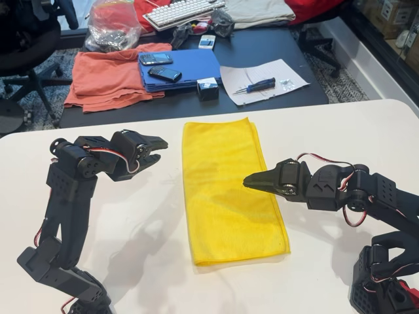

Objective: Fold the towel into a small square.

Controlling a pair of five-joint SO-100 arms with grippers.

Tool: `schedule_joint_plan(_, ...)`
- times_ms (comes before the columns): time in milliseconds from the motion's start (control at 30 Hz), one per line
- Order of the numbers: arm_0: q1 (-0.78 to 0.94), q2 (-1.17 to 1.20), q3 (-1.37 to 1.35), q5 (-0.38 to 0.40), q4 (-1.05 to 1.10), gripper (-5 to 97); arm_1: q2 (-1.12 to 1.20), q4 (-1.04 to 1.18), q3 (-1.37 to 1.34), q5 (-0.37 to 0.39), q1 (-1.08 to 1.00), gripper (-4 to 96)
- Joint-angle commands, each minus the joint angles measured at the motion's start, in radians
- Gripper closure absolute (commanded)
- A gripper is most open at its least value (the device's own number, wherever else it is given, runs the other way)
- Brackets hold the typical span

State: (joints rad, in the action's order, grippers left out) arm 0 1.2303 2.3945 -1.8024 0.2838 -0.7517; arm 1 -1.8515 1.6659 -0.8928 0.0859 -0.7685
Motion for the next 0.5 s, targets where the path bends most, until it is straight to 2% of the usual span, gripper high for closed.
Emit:
schedule_joint_plan(0,0.002,0.005,0.014,0.008,0.008,92,-0.018,-0.002,0.005,0.002,-0.003,79.7)
schedule_joint_plan(467,-0.003,0.005,0.0,0.008,0.052,92,-0.02,-0.002,0.006,0.002,0.005,79.7)
